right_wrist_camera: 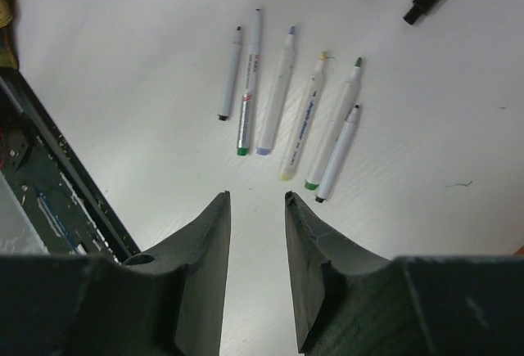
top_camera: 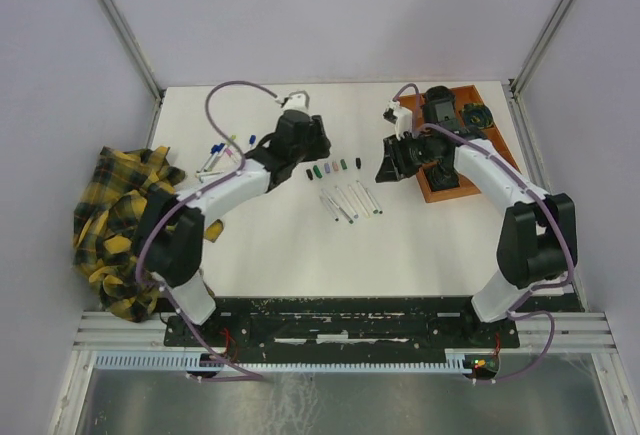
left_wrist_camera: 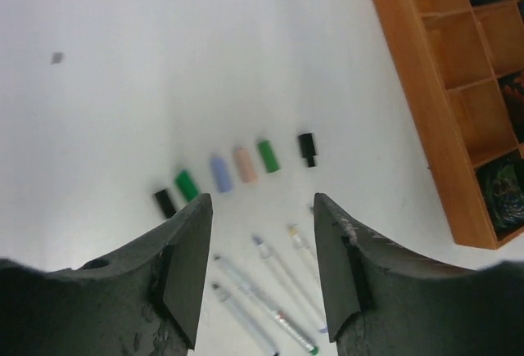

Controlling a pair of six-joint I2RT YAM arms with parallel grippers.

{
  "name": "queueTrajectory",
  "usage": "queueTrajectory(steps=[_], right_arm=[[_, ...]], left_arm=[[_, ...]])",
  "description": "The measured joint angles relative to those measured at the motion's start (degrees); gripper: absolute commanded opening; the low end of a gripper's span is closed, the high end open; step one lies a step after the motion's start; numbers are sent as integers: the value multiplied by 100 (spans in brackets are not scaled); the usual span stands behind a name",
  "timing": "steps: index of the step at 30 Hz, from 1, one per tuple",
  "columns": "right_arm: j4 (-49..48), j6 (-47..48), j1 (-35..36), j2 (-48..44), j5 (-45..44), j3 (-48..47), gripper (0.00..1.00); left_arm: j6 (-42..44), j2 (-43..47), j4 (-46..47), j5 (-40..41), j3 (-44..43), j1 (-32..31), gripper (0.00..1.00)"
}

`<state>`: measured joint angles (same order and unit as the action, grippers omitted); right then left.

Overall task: Open the pen caps
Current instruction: Pick up the pen from the center of the board.

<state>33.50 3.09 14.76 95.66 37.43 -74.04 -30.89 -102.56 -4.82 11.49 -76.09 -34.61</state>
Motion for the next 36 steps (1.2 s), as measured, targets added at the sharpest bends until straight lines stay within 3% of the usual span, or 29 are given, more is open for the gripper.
queueTrajectory(steps=[4, 10, 15, 22, 26, 36], right_arm=[[212, 289, 2, -343, 264, 0, 40], [238, 457, 9, -702, 518, 0, 40], [260, 476, 9, -710, 623, 2, 40], [264, 496, 9, -708, 654, 4, 40], [271, 507, 9, -708, 656, 4, 40], [323, 533, 9, -697, 678, 4, 40]], left_arm=[[439, 1172, 789, 37, 1556, 597, 70], [503, 1209, 973, -33, 2251, 1749, 68], [339, 522, 603, 173, 1744, 2378, 66], [184, -542, -470, 848, 219, 2509, 60], [162, -750, -754, 1038, 59, 2555, 52], [160, -1222, -1117, 1049, -133, 2715, 42]])
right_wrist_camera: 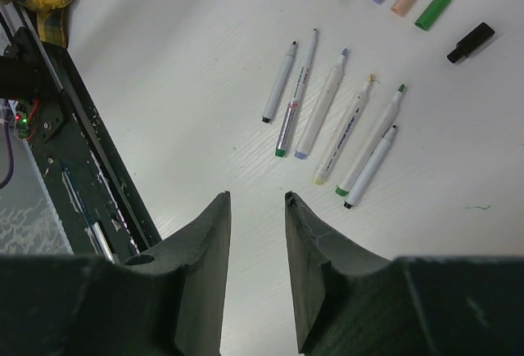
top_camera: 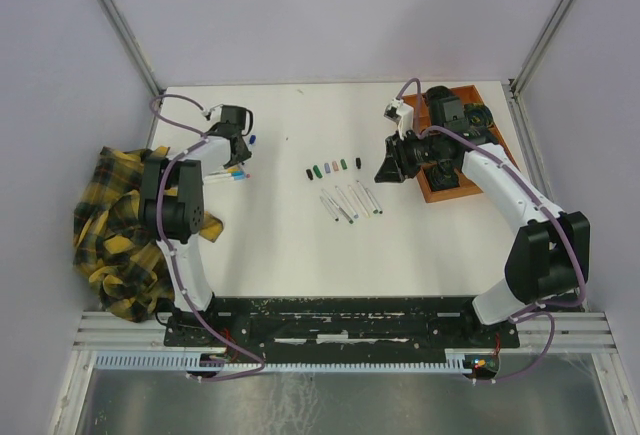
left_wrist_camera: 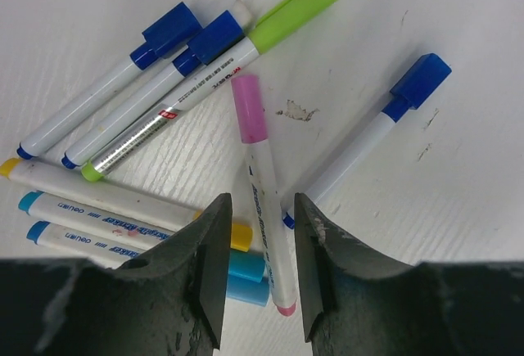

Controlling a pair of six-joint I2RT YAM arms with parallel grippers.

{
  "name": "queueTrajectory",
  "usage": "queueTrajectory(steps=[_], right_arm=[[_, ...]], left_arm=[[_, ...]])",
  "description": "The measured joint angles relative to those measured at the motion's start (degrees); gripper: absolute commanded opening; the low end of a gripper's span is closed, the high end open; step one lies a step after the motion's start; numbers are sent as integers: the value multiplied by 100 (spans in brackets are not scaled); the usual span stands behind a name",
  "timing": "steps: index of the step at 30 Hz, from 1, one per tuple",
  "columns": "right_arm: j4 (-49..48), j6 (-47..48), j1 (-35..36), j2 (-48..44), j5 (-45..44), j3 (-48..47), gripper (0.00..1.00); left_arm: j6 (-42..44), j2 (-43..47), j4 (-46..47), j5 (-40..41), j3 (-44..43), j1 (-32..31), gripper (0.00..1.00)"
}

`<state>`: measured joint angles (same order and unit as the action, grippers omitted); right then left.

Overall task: Open the pen caps
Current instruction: Pick up the pen from the center of the board.

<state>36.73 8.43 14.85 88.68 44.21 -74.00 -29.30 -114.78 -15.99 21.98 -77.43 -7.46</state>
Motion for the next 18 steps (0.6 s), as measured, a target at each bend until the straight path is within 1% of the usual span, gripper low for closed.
queueTrajectory(steps=[4, 7, 15, 18], right_arm=[[26, 2, 0, 22, 39, 0, 40], [28, 2, 0, 26, 66, 0, 40], [33, 2, 0, 26, 81, 0, 40], [35, 2, 0, 26, 83, 0, 39]], left_arm=[[0, -22, -85, -2, -105, 39, 41], [0, -96, -81, -4, -216, 55, 36], [-2, -369, -149, -33, -361, 98, 35], [-2, -372, -151, -52, -365, 101, 30]])
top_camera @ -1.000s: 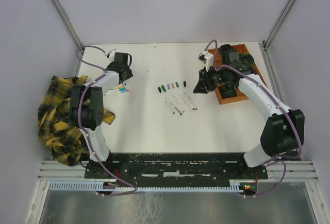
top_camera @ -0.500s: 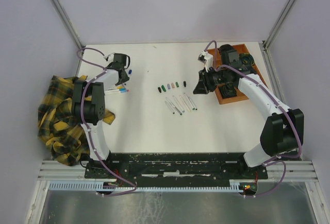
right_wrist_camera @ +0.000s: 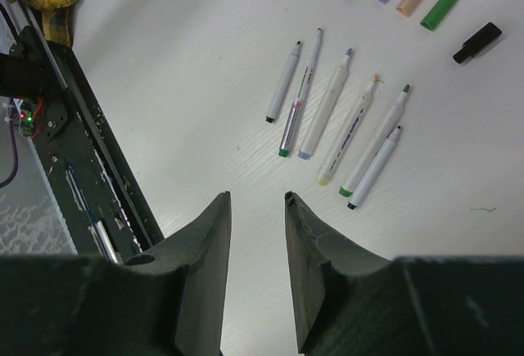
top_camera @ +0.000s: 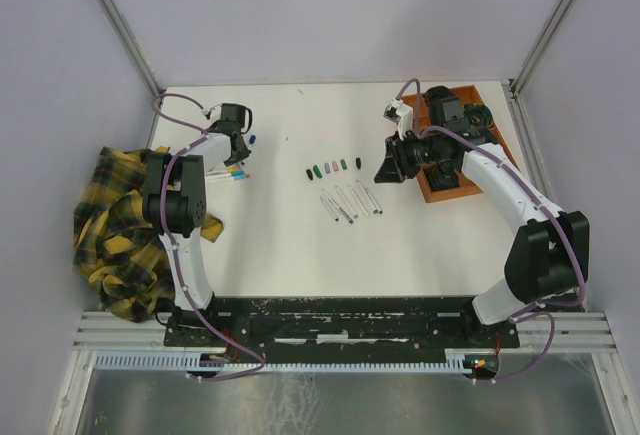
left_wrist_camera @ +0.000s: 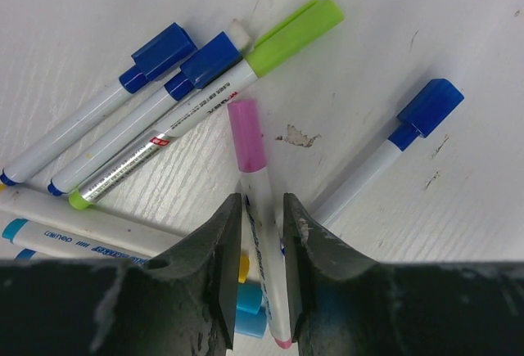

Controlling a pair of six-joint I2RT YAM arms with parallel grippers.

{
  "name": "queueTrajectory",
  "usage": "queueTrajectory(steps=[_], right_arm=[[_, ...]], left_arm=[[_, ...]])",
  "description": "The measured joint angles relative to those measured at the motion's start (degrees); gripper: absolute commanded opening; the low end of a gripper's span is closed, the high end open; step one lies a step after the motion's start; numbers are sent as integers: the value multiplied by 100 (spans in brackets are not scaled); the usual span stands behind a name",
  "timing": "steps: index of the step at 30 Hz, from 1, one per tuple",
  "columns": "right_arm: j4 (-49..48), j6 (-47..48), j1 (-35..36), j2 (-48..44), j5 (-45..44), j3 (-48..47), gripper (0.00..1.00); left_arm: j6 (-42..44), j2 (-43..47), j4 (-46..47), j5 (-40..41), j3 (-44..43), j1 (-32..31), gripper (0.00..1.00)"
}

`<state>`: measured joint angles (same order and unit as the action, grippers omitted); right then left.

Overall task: Open the pen caps
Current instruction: Pick up the pen from the center of the board.

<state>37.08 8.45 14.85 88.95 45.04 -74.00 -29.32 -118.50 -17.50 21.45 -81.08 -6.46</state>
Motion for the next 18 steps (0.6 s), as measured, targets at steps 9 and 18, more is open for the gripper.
queueTrajectory(steps=[9, 18], right_arm=[[4, -2, 0, 0, 4, 0, 39], [9, 0, 0, 0, 55, 0, 39]], left_arm=[[0, 0, 2, -70, 0, 2, 13], [0, 103, -35, -208, 33, 2, 3]])
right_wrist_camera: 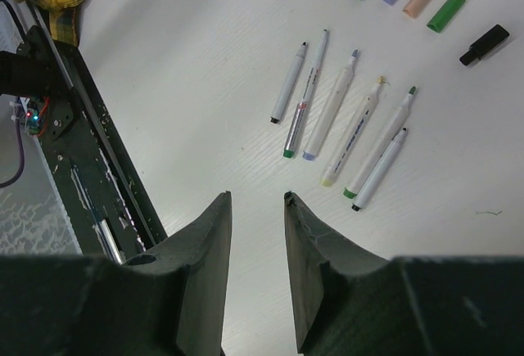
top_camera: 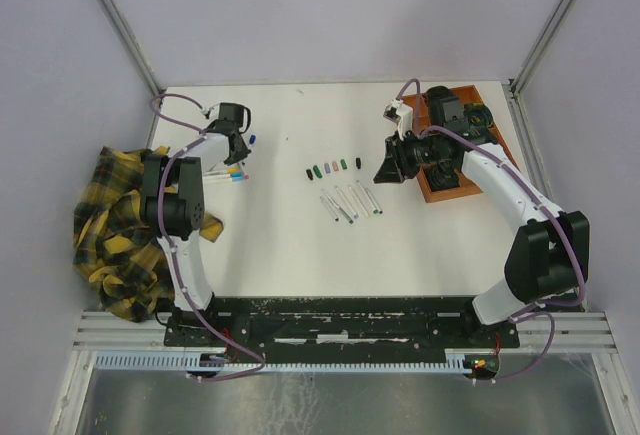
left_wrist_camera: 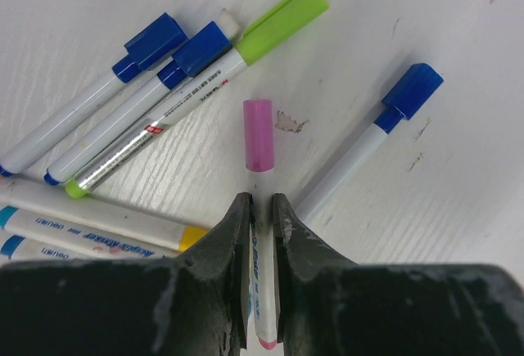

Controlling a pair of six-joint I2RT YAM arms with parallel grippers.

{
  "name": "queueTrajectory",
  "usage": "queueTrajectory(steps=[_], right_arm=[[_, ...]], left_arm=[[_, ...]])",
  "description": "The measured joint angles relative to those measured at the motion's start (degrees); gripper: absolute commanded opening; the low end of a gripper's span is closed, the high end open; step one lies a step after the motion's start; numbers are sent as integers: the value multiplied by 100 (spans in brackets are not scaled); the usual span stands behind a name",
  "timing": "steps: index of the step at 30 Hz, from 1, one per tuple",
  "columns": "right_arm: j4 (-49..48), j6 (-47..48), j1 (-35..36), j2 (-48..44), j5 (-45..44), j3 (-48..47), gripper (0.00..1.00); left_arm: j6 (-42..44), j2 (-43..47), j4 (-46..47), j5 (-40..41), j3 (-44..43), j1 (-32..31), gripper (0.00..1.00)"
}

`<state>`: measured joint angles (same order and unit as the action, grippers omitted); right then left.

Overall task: Open the pen caps
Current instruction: Pick up the pen from the center of the board.

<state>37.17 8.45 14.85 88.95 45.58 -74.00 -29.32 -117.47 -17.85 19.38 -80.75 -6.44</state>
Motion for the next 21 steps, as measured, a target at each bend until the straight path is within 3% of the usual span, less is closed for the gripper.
queueTrajectory(steps=[11, 16, 21], right_arm=[[-37, -26, 0, -151, 319, 101, 39], [-345, -269, 0, -688, 595, 389, 40], [-1200, -857, 0, -1355, 949, 859, 43]], left_arm=[[-129, 1823, 428, -426, 1064, -42, 3], [-280, 3027, 1152, -911, 2133, -286, 3], [-498, 4476, 2312, -1434, 3687, -935, 3]])
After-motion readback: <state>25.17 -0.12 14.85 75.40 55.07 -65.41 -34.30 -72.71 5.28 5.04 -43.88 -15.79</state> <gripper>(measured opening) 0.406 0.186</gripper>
